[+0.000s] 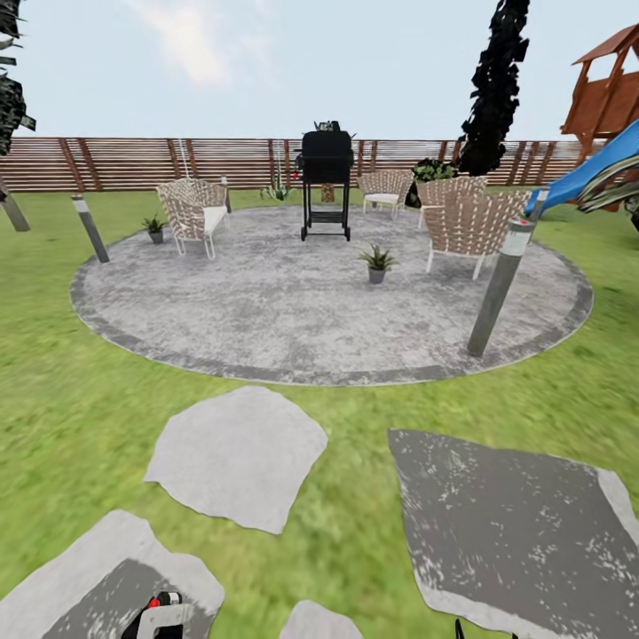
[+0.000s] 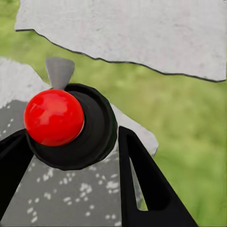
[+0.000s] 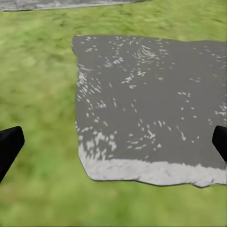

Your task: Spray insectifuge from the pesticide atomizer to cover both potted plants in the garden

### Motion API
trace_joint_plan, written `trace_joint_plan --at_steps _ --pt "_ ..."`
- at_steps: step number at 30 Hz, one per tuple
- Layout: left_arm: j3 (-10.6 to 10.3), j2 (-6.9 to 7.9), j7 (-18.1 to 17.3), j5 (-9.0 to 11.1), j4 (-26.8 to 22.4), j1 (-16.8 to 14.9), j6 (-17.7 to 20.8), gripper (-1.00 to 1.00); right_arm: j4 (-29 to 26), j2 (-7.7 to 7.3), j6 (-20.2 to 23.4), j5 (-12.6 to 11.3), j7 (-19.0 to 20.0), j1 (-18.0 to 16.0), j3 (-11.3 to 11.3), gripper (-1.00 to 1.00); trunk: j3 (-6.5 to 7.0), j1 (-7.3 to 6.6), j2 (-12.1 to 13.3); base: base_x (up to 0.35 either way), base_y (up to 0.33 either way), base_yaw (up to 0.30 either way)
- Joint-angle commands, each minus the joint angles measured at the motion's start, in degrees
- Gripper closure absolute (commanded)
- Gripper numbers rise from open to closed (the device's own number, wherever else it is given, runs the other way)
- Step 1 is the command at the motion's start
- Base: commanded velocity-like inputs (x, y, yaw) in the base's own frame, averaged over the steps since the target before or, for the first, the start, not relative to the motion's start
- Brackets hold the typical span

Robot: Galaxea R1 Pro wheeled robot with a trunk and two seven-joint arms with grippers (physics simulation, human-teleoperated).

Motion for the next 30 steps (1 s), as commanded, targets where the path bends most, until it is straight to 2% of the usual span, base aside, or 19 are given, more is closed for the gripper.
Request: trace_joint_plan --at_steps 1,20,30 --pt "0.03 -0.01 0.02 0.07 0.02 -0.03 -0.18 1.00 0.04 -0.01 -0.16 0.12 0.04 -0.03 -0.19 -1.00 -0.05 0.02 -0.02 0.339 0.076 0.000" --pt "0.03 -0.01 0.02 0.08 0.01 -0.03 -0.18 1.00 0.04 -0.01 -0.16 0.12 0.04 -0.03 -0.19 -1.00 -0.05 0.02 -0.02 0.339 0.074 0.000" --pt "0.03 -0.01 0.02 0.02 0.01 -0.03 -0.17 1.00 0.04 -0.01 -0.16 0.12 0.04 -0.03 -0.19 -1.00 -0.05 0.02 -0.02 0.339 0.010 0.000"
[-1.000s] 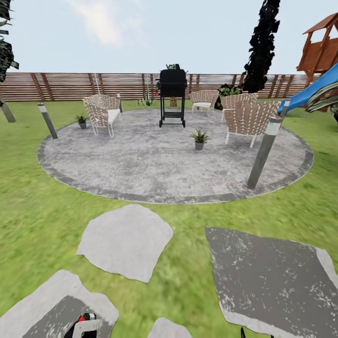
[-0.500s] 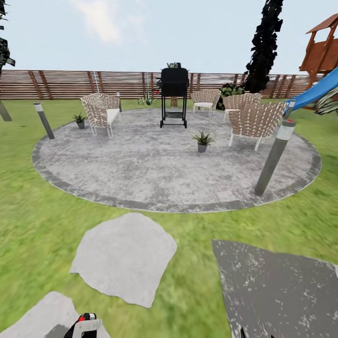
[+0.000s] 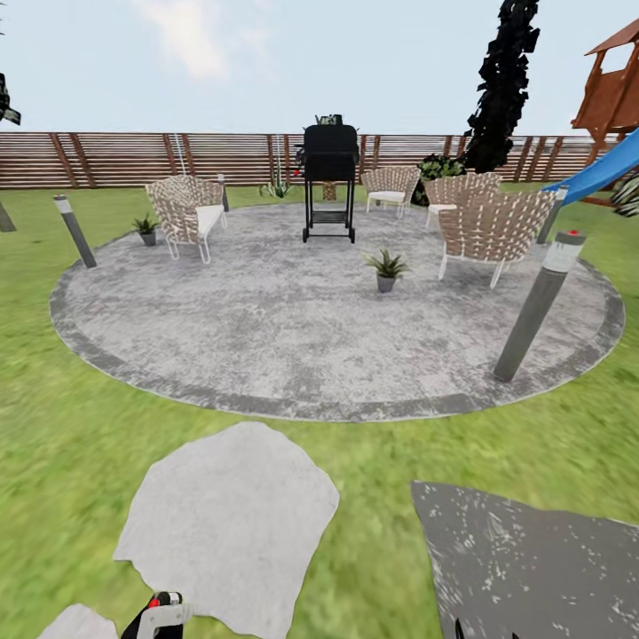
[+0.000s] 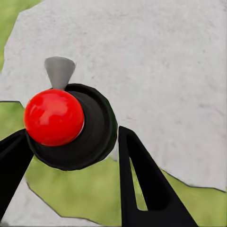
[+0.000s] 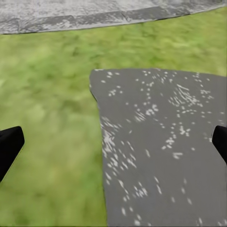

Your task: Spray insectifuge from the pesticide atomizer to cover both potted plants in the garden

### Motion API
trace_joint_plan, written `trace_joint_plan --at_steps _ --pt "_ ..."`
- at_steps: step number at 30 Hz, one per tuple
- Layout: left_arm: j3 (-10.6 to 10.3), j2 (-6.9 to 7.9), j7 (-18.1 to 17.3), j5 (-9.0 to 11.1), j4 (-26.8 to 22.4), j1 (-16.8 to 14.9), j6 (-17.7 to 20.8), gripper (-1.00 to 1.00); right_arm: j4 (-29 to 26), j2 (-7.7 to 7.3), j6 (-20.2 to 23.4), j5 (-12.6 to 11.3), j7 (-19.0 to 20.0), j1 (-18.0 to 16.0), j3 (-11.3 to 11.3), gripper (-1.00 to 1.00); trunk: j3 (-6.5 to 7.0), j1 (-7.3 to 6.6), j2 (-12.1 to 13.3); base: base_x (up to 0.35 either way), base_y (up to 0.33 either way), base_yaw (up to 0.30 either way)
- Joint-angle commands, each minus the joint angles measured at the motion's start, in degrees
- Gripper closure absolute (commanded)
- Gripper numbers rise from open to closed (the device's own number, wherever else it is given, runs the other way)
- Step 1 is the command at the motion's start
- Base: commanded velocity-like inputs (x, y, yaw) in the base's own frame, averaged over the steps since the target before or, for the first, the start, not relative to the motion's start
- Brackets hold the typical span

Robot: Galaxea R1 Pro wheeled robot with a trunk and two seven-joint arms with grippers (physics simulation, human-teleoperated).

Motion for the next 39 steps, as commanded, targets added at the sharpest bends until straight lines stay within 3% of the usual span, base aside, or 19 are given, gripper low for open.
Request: trace_joint_plan --at_steps 1,39 --pt "0.04 -0.01 0.02 0.07 0.06 -0.03 -0.19 1.00 0.04 0.00 -0.15 0.12 0.04 -0.03 -0.19 -1.00 -0.05 0.02 -0.02 0.339 0.000 0.000" --pt "-0.12 -0.36 -0.02 0.15 0.10 -0.03 -0.11 1.00 -3.06 0.26 -0.26 0.03 0.14 -0.03 -0.16 -1.00 -0.05 0.02 -0.02 0.339 0.000 0.000"
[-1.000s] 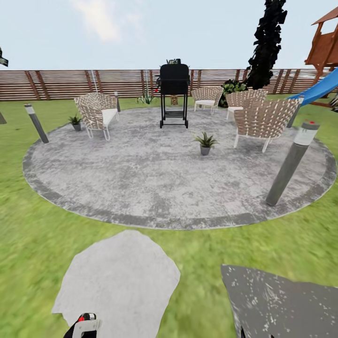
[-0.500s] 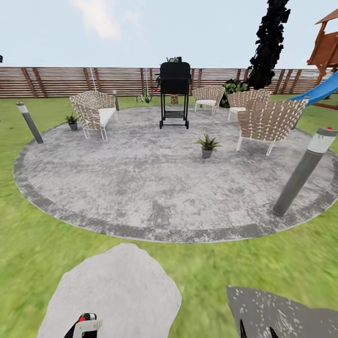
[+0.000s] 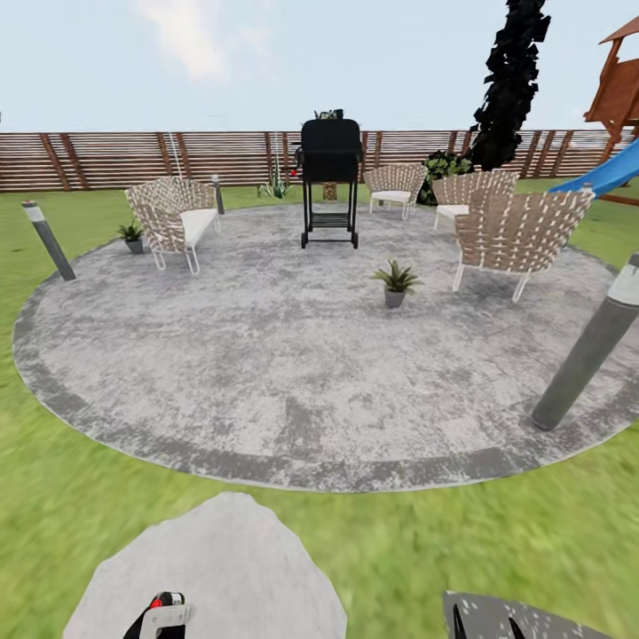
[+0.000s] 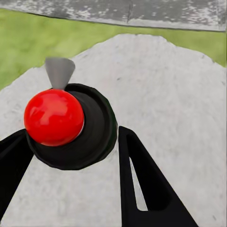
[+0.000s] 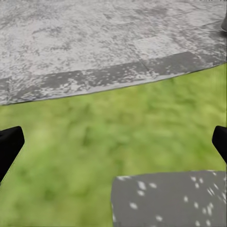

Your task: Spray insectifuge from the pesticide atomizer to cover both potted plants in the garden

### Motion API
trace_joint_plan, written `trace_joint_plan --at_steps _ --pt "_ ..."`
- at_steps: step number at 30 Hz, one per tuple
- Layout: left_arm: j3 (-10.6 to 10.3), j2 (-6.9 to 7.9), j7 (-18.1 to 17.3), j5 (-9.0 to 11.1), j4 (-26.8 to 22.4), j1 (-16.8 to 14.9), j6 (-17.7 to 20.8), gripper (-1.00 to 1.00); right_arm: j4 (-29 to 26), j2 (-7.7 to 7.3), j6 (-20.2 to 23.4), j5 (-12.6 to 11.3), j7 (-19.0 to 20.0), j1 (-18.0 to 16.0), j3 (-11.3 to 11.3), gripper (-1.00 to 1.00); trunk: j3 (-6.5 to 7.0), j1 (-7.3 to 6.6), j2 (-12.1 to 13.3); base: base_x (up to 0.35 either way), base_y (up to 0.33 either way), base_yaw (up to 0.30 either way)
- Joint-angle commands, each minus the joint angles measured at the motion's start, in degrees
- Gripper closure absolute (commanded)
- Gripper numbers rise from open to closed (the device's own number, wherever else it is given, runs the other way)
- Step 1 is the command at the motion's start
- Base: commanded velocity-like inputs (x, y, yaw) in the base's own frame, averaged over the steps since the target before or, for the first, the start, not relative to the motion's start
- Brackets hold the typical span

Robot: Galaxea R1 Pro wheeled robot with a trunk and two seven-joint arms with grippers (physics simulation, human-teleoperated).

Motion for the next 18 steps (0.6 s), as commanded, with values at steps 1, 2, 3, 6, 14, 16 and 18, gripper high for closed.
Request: trace_joint_plan --at_steps 1,2,3,6,14,16,18 --pt "0.06 -0.01 0.00 0.09 0.04 -0.03 -0.18 1.00 0.05 0.00 -0.15 0.10 0.05 -0.03 -0.18 -1.00 -0.05 0.02 -0.02 0.339 0.000 0.000" --pt "0.05 0.00 0.00 0.09 0.05 -0.05 -0.18 1.00 0.06 -0.02 -0.14 0.09 0.05 -0.03 -0.19 -1.00 -0.05 0.02 -0.02 0.339 0.000 0.000" --pt "0.04 0.00 0.00 0.09 0.08 -0.04 -0.18 1.00 0.03 -0.04 -0.14 0.07 0.04 -0.03 -0.19 -1.00 -0.05 0.02 -0.02 0.339 0.000 0.000" --pt "0.10 0.03 0.02 0.09 0.06 -0.04 -0.18 1.00 -0.06 -0.23 -0.23 -0.08 -0.10 -0.03 -0.26 -1.00 -0.05 0.02 -0.02 0.339 0.000 0.000" --pt "0.18 0.08 0.05 0.12 0.04 -0.03 -0.18 1.00 -0.11 -0.35 -0.48 -0.07 0.02 -0.03 -0.24 -1.00 -0.05 0.02 -0.02 0.339 0.000 -0.023" --pt "0.19 0.08 0.05 0.16 0.04 -0.04 -0.18 1.00 -0.05 -0.34 -0.37 0.00 0.04 -0.03 -0.19 -1.00 -0.05 0.02 -0.02 0.339 0.000 -0.204" --pt "0.19 0.11 0.05 0.17 0.04 -0.04 -0.18 1.00 -0.02 -0.34 -0.33 0.09 0.11 -0.03 -0.13 -1.00 -0.05 0.02 -0.02 0.339 0.000 -0.250"
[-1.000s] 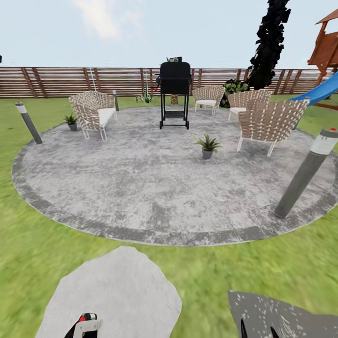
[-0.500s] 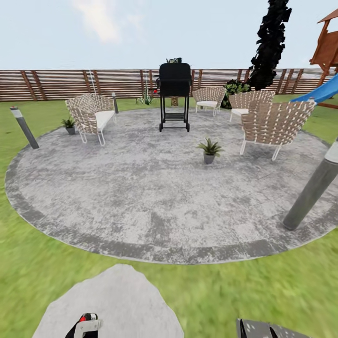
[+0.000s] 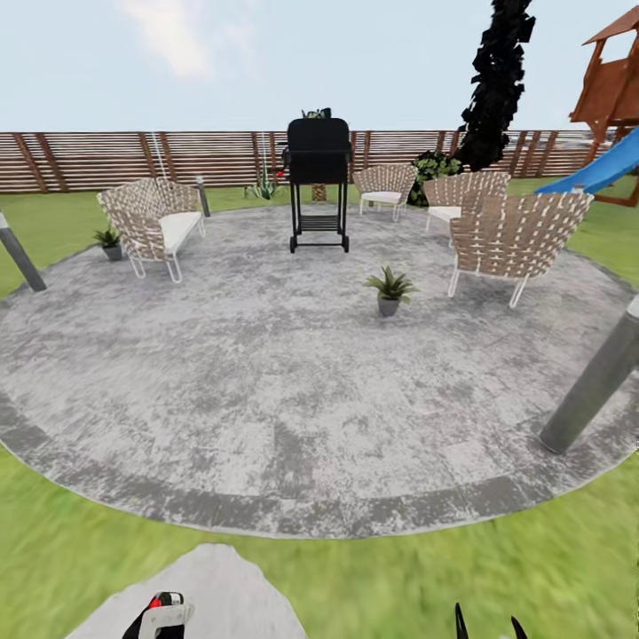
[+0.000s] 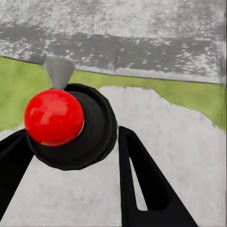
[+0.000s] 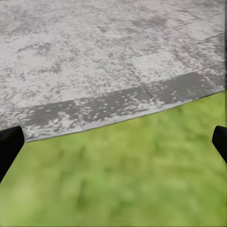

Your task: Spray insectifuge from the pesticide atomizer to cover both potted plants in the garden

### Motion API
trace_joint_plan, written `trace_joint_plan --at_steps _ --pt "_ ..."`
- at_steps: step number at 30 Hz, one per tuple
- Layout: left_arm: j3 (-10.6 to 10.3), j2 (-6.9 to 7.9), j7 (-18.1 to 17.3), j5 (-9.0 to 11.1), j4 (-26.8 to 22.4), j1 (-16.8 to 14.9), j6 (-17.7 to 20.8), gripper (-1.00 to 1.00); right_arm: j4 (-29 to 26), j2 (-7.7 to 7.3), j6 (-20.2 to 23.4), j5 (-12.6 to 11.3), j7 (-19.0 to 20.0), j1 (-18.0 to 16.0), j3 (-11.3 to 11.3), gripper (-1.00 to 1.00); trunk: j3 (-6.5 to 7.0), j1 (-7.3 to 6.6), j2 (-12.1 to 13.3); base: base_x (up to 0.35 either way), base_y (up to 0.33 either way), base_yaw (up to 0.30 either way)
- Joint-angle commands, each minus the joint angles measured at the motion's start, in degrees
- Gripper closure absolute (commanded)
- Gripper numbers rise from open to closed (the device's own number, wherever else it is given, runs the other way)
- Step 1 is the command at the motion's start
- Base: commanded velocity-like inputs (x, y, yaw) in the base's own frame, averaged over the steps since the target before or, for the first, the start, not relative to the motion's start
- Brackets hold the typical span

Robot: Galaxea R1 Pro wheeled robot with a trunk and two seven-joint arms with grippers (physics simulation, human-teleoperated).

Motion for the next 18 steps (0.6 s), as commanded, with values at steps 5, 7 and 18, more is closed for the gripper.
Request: trace_joint_plan --at_steps 5,7,18 --pt "0.02 0.00 0.01 0.10 0.02 -0.01 -0.18 1.00 0.07 0.02 -0.13 0.07 0.07 -0.05 -0.17 -1.00 -0.05 0.02 -0.02 0.339 0.000 -0.248" --pt "0.01 0.00 0.01 0.10 0.02 -0.01 -0.18 1.00 0.07 0.06 -0.13 0.01 0.02 -0.05 -0.21 -1.00 -0.05 0.02 -0.02 0.339 0.000 -0.090" --pt "0.02 -0.01 0.01 0.10 0.02 -0.01 -0.18 1.00 0.06 0.08 -0.20 0.05 0.08 -0.05 -0.17 -1.00 -0.05 0.02 -0.02 0.339 0.000 -0.007"
